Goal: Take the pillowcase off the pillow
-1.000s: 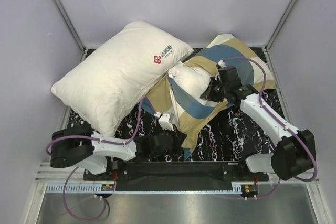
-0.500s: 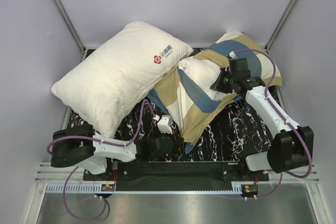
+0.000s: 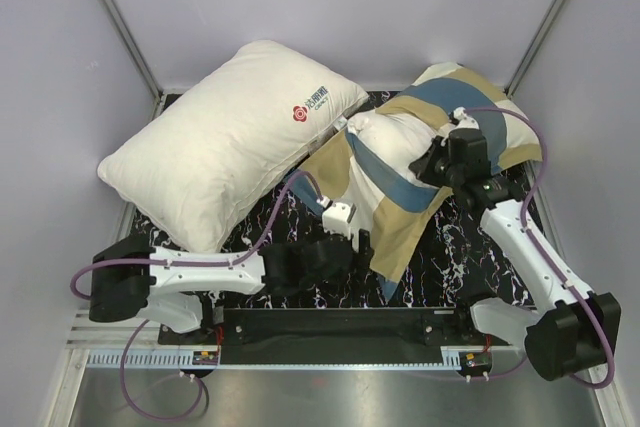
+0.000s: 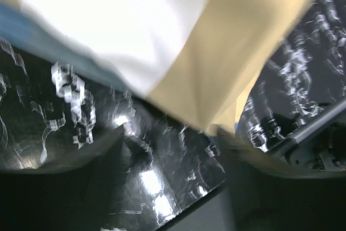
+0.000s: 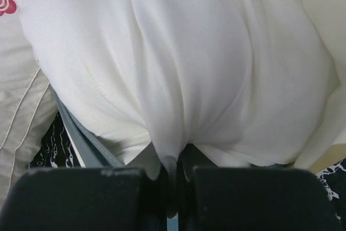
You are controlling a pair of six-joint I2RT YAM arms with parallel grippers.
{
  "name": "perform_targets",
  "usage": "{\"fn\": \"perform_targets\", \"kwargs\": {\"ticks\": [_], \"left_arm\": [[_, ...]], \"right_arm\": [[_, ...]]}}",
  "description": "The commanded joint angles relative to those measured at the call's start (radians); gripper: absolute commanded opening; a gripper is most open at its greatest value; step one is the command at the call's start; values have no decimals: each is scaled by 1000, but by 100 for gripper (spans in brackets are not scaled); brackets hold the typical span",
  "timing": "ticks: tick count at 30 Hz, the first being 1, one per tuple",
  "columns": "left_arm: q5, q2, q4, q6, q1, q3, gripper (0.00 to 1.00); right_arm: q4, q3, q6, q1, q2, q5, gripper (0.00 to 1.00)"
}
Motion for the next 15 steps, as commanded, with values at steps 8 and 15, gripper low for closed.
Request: {"fn": "perform_targets", "kwargs": {"ticks": [8, 15], "left_arm": [[91, 36, -147, -13, 240, 368, 92], [165, 199, -193, -42, 329, 451, 90]], "right_arm": [[304, -136, 52, 203, -42, 189, 0], [370, -206, 59, 266, -62, 209, 0]]}}
